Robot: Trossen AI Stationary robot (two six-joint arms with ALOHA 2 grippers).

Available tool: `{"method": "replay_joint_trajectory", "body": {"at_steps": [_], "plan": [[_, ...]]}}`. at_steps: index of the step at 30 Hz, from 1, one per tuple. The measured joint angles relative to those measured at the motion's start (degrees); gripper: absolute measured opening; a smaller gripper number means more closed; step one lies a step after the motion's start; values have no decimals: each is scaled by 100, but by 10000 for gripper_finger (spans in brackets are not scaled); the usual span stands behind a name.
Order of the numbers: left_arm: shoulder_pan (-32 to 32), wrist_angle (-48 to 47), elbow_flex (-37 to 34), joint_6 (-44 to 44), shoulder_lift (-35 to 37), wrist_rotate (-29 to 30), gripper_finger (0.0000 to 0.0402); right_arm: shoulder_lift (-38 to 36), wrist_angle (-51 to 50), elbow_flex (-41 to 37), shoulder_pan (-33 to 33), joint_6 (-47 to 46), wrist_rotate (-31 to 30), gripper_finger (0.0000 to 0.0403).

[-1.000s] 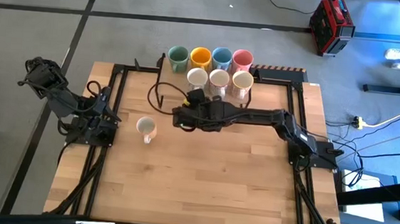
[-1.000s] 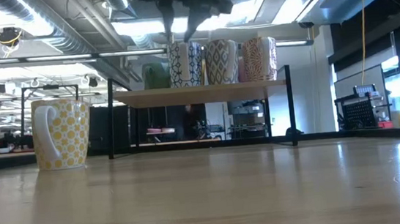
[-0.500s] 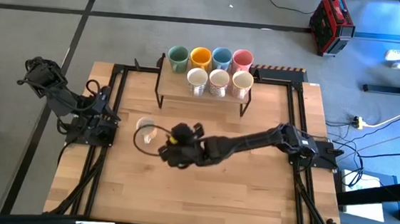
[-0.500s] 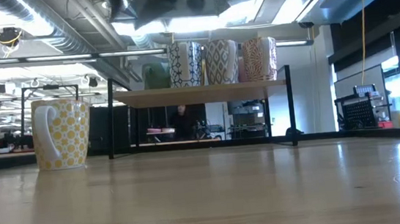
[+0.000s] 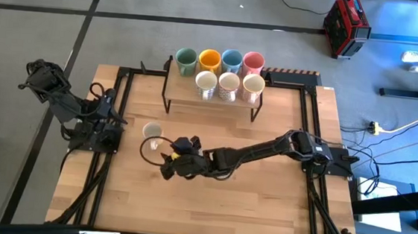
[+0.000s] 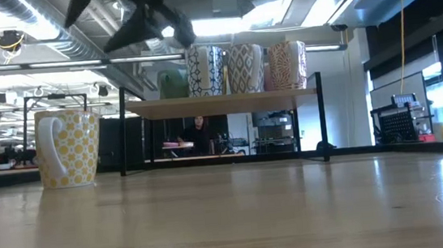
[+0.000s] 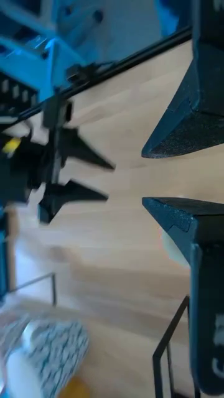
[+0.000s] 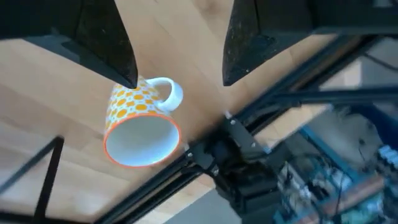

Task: Place coffee mugs
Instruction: Put the yellow patterned mug on the shelf

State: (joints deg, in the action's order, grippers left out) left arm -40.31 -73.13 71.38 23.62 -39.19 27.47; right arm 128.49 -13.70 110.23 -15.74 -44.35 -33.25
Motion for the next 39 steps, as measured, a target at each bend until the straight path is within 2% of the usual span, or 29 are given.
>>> {"method": "replay_joint_trajectory", "body": {"at_steps": [4,10,15,20,23,26,31,35,39], "plan": [[6,77,1,7,-103,393,115,-181,-505,218,-6,673,91,227],[6,160,1,483,-436,1094,164,-922,-1814,242,-6,1478,85,227],[6,959,-1,622,-645,1622,174,-1551,-3241,221,-6,1971,197,227],[6,1095,2,1635,-978,2159,173,-2130,-3737,-180,-8,2544,329,227],[6,1042,-66,2530,-1297,2370,172,-2565,-3694,-789,-8,2810,454,227],[2,1038,-277,3496,-1619,2258,172,-3062,-3426,-1623,-8,2841,633,227],[-1,1020,-603,4980,-2383,1683,172,-3792,-2847,-2994,-6,2764,896,227],[-49,763,-759,6191,-2978,1251,172,-4128,-2640,-3623,-6,2633,1041,227],[-90,164,-768,7459,-3562,898,172,-4197,-2622,-3866,-6,2528,1044,227]]}}
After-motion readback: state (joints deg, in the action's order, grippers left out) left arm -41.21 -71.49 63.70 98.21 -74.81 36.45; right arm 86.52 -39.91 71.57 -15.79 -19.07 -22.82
